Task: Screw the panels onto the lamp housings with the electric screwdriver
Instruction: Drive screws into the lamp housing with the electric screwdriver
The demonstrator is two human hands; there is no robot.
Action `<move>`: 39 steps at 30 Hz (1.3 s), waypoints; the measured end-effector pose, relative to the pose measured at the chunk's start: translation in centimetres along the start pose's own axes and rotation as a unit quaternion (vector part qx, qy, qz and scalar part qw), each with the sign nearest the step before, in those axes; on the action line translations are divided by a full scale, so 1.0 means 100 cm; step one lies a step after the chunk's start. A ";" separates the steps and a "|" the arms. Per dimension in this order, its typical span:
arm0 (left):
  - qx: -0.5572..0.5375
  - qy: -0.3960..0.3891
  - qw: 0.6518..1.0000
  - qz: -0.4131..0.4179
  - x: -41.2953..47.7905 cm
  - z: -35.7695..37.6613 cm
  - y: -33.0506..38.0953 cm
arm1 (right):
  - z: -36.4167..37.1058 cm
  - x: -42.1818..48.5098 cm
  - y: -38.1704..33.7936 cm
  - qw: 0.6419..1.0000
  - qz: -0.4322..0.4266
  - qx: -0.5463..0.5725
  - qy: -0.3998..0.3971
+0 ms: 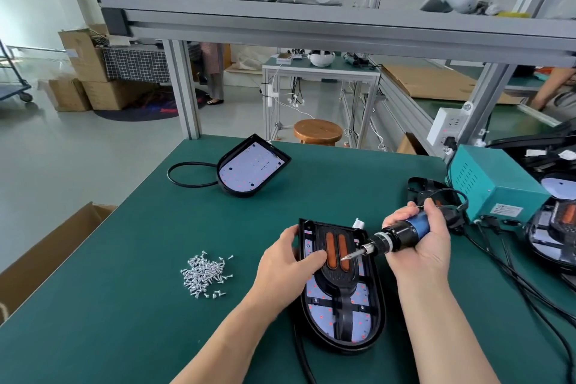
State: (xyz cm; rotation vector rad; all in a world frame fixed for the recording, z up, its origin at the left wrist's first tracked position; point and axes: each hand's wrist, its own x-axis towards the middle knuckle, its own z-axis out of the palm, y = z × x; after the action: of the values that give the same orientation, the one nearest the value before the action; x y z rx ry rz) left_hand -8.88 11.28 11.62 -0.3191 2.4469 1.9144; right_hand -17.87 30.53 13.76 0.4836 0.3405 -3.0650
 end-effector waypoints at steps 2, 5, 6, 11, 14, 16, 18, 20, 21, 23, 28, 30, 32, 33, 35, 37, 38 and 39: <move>0.000 0.002 1.000 0.006 0.001 0.001 -0.002 | 0.008 -0.004 0.001 1.000 -0.023 -0.003 0.001; 0.001 0.004 1.000 0.012 0.003 0.002 -0.005 | 0.024 -0.008 0.003 0.995 -0.088 -0.054 0.003; 0.002 0.006 1.000 0.015 0.003 0.002 -0.005 | 0.029 -0.008 0.004 0.991 -0.110 -0.077 0.000; 0.002 0.009 0.999 0.034 0.003 0.003 -0.005 | 0.056 -0.003 0.011 0.960 -0.207 -0.185 -0.035; -0.003 0.012 0.999 0.040 0.005 0.003 -0.007 | 0.070 -0.004 0.021 0.936 -0.253 -0.234 -0.072; -0.004 0.012 0.999 0.040 0.005 0.003 -0.007 | 0.079 -0.005 0.029 0.926 -0.264 -0.253 -0.095; -0.002 0.010 0.999 0.042 0.005 0.003 -0.007 | 0.085 -0.007 0.038 0.915 -0.272 -0.274 -0.115; 0.002 0.013 0.999 0.044 0.004 0.003 -0.006 | 0.091 -0.007 0.047 0.903 -0.278 -0.301 -0.133; 0.004 0.015 0.999 0.044 0.004 0.003 -0.006 | 0.092 -0.008 0.052 0.896 -0.280 -0.315 -0.140; 0.008 0.015 0.999 0.041 0.004 0.003 -0.006 | 0.094 -0.008 0.061 0.887 -0.278 -0.338 -0.150; 0.009 0.028 0.999 0.039 0.004 0.004 -0.006 | 0.094 -0.008 0.067 0.873 -0.279 -0.364 -0.163; 0.008 0.027 0.999 0.040 0.005 0.005 -0.007 | 0.093 -0.007 0.067 0.871 -0.280 -0.370 -0.164; 0.010 0.025 0.999 0.041 0.004 0.005 -0.007 | 0.091 -0.007 0.066 0.870 -0.279 -0.373 -0.164; 0.012 0.025 0.999 0.040 0.004 0.004 -0.006 | 0.091 -0.007 0.067 0.869 -0.279 -0.374 -0.165; 0.014 0.024 0.999 0.039 0.004 0.005 -0.006 | 0.092 -0.007 0.067 0.870 -0.278 -0.373 -0.166; 0.013 0.023 0.999 0.039 0.004 0.004 -0.005 | 0.092 -0.006 0.067 0.869 -0.274 -0.375 -0.171; 0.012 0.022 0.999 0.039 0.003 0.004 -0.005 | 0.092 -0.006 0.067 0.867 -0.273 -0.378 -0.174; 0.008 0.021 0.999 0.039 0.003 0.004 -0.005 | 0.092 -0.006 0.068 0.866 -0.271 -0.381 -0.176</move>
State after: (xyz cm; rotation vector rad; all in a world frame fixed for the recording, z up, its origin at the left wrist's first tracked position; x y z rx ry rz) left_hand -9.13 11.55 11.01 -0.2703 2.5369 1.9369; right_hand -19.72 21.91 21.07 -0.2560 1.8102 -2.9858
